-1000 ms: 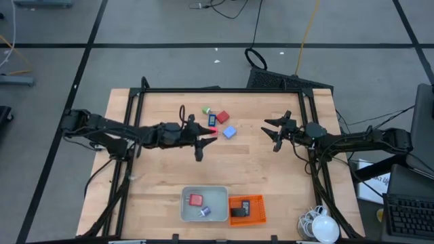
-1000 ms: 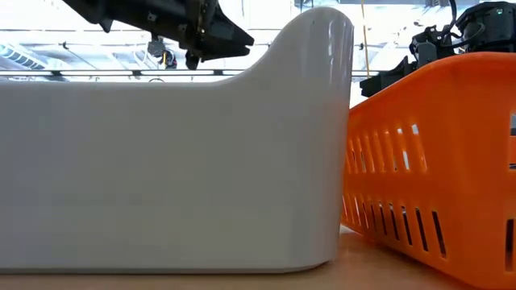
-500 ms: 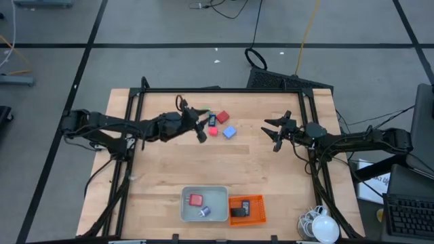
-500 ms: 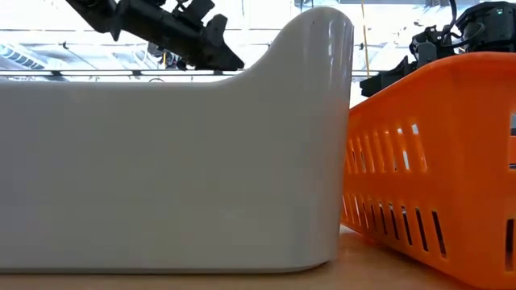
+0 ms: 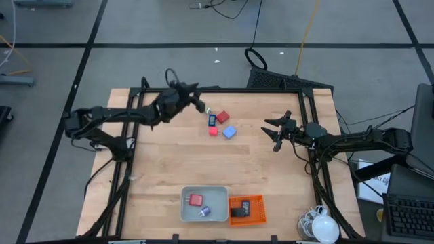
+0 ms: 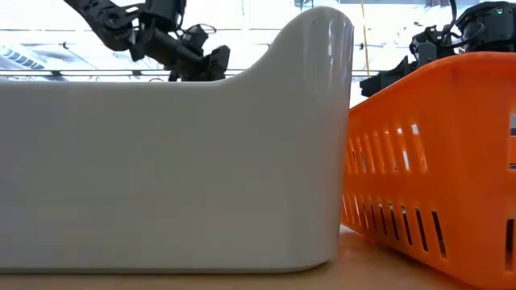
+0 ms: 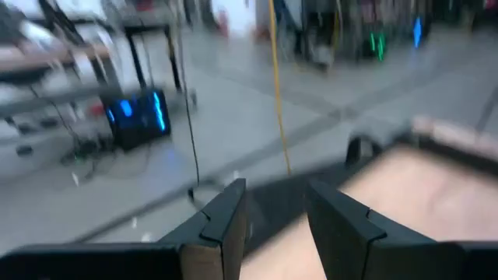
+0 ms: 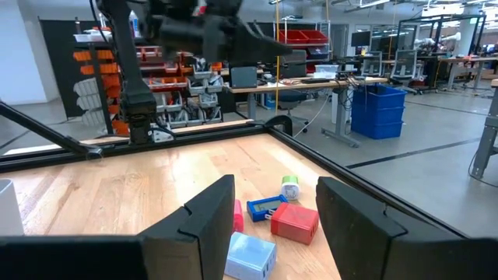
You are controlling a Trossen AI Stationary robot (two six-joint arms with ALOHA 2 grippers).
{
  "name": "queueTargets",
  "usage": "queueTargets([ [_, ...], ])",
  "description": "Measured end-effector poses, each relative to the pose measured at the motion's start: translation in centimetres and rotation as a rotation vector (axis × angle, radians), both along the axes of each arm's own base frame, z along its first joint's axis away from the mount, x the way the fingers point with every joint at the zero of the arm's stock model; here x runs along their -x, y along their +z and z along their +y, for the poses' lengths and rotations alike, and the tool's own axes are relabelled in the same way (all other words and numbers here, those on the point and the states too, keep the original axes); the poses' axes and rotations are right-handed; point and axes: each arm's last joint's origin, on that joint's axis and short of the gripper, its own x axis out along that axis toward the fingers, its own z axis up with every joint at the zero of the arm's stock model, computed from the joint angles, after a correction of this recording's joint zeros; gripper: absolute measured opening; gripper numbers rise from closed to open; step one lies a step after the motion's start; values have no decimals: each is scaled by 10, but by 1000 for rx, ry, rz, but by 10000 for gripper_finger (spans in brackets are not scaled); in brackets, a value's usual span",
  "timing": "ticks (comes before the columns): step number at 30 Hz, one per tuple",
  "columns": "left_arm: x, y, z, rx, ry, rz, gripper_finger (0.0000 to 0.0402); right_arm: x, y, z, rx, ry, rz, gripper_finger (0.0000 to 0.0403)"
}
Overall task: Pick & Place Office items
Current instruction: Put the white green charger adapter into the gray bin
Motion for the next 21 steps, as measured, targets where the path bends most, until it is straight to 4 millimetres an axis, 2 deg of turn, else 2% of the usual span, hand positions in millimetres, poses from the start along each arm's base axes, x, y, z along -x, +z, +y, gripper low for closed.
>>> queueTargets([
  [4, -7, -6, 23, 131, -70, 191, 131, 0, 0, 0, 0, 0, 0, 171],
  [11, -34, -40, 54, 368, -227, 534, 136, 0, 0, 0, -1, 0, 5, 171],
  [16, -48, -57, 64, 476, -266, 621, 187, 0, 0, 0, -1, 0, 3, 171],
  [21, -51, -64, 59, 383, -414, 770, 251, 0, 0, 0, -1, 0, 4, 171],
])
